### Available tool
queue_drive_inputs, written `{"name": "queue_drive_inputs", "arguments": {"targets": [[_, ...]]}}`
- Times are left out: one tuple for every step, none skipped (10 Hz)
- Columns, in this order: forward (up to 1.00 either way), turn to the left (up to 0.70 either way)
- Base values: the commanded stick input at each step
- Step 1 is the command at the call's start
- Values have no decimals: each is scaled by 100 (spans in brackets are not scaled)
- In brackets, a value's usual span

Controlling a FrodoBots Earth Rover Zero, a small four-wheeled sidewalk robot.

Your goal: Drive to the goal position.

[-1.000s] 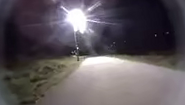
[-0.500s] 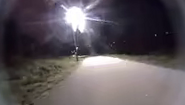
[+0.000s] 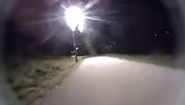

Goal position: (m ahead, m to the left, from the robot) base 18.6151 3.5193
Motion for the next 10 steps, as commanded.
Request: {"name": "queue_drive_inputs", "arguments": {"targets": [[70,0],[70,0],[70,0],[70,0],[70,0],[70,0],[70,0],[70,0],[70,0],[70,0]]}}
